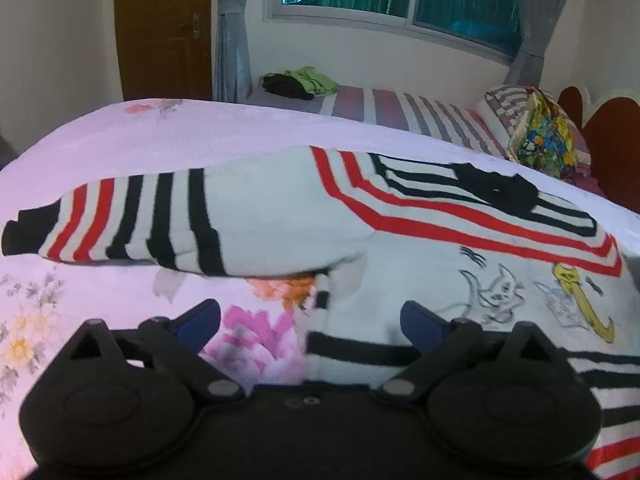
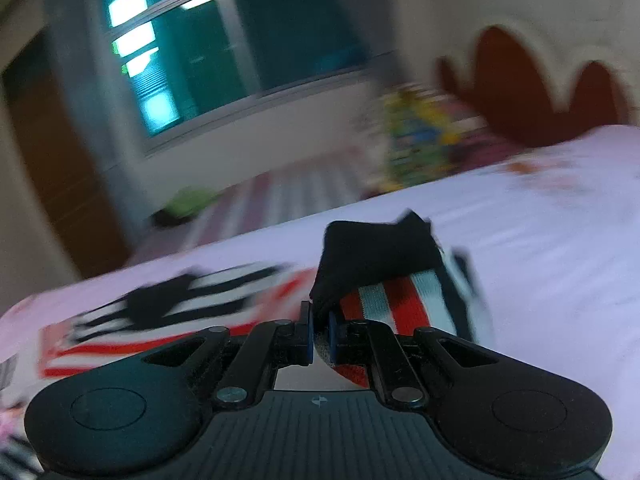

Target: Fold small clothes

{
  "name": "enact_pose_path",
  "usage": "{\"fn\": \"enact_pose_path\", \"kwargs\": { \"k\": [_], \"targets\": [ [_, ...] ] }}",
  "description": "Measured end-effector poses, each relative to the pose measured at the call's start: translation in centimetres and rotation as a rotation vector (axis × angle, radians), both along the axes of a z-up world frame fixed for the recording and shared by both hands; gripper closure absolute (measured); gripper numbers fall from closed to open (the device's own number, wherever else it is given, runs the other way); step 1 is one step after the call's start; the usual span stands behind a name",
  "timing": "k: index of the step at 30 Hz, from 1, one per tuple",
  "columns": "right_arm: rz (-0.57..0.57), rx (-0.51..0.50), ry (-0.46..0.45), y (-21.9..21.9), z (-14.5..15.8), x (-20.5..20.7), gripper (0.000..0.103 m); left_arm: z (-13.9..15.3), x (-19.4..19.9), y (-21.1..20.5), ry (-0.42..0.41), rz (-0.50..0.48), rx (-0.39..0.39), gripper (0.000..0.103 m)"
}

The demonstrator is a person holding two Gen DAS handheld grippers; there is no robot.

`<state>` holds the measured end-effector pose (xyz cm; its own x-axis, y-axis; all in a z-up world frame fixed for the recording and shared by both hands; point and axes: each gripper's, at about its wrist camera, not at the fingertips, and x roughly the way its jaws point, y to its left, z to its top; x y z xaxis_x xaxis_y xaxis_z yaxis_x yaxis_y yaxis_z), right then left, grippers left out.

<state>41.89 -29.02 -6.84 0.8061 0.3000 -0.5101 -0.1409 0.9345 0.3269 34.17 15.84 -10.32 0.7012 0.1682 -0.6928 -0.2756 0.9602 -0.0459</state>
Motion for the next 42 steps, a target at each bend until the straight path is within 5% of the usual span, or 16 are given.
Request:
{"fn": "enact_pose_path", "kwargs": {
  "k": [7,11,12,15,20,25,30,32,33,37,42],
  "targets": [
    [0.190,-0.029,0.065,14.8,-3.4,1.9,0.096,0.7,0.4,3.0,-0.006,-0.044,-0.035,0.005],
    [0.246,-0.100,0.114,19.5,-6.1,2.8,0.096,1.0,0.5,4.2,-0.010,-0.084,-0.049,0.010],
    [0.260,-0.133,0.119,20.5,-6.9,2.8,0.091,1.0,0.7,4.4,-0.010,-0.092,-0.061,0.011],
    [0.299,-0.205,0.031,21.9,-6.8,0.7,0.047,1.0,1.2,4.6,-0.009,-0.120,-0.087,0.020],
    [0.217,-0.164,0.011,18.6,-6.5,-1.6,0.047,0.2,3.9,1.6,-0.004,-0.232,-0.218,0.044],
    [0.096,-0.057,0.060,13.4,-6.5,-1.3,0.047,-2.1,8.4,-5.3,0.032,-0.378,-0.361,0.050],
    [0.011,0.047,0.080,8.8,-5.5,-1.6,0.047,-4.5,12.2,-8.9,0.041,-0.366,-0.388,0.055],
    [-0.028,0.100,0.089,6.9,-5.4,-1.7,0.047,-4.8,13.8,-9.5,0.053,-0.366,-0.417,0.085],
    [-0.047,0.121,0.091,6.1,-5.3,-1.8,0.047,-4.7,14.3,-9.5,0.056,-0.367,-0.429,0.086],
    [-0.103,0.173,0.085,3.2,-4.6,-2.2,0.047,-1.5,13.5,-8.0,-0.045,-0.376,-0.373,0.086],
    [-0.139,0.346,0.118,0.1,-5.2,-1.8,0.047,-1.6,12.7,-6.2,-0.009,-0.325,-0.294,0.086]
  ]
}}
